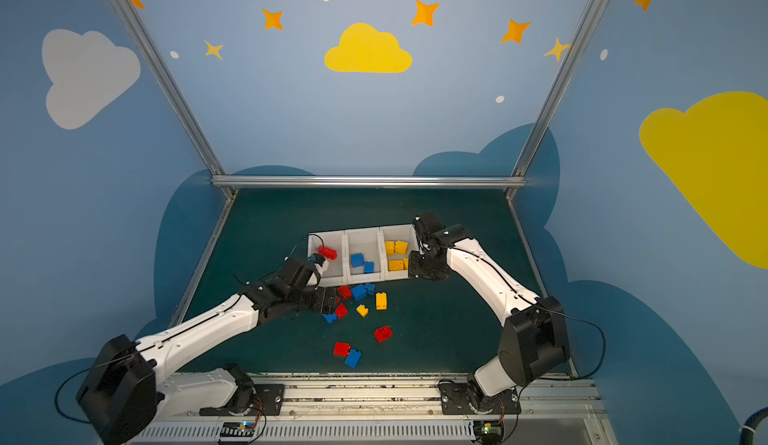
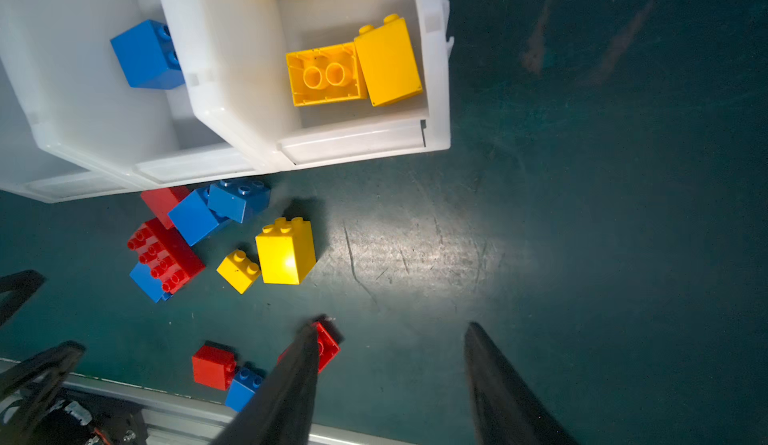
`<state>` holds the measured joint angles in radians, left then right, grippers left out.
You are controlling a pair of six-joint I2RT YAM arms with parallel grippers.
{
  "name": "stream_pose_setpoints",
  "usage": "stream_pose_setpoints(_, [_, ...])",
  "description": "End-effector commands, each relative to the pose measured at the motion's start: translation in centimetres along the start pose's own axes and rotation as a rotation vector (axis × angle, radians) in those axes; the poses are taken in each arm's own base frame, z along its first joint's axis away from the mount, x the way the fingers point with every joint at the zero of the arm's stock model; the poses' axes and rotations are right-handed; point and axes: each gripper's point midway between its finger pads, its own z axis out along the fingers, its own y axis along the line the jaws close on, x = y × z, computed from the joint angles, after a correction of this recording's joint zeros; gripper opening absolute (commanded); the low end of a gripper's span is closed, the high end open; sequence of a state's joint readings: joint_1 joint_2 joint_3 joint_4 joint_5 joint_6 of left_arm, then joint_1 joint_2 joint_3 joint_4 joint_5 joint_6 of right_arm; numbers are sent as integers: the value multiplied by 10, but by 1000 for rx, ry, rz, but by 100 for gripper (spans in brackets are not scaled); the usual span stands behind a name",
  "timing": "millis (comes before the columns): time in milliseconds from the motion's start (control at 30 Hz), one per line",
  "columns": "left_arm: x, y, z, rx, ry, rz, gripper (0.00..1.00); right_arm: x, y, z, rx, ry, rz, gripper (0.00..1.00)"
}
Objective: Sort the legos into containers by color
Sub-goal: 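Withdraw the right gripper from the bin while the left gripper reaches toward the pile, then lower the left gripper and grasp a blue brick beside the bin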
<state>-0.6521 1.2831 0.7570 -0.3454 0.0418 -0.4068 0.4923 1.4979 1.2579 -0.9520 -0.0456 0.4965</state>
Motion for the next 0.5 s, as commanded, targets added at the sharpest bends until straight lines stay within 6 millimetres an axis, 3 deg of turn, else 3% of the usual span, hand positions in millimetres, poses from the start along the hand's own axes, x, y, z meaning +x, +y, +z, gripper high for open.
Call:
stream_pose_setpoints(0, [-11,-21,12,37,18,106,85,4,-3,-5,-8,-24,27,57])
stream_pose_setpoints(300, [-26,-38,55,-13,150,277,82,21,-15,-4,2,-21,60,58])
stream_pose_setpoints(467, [-32,-37,75,-64,202,339,80,26,-20,-6,8,-23,69,57])
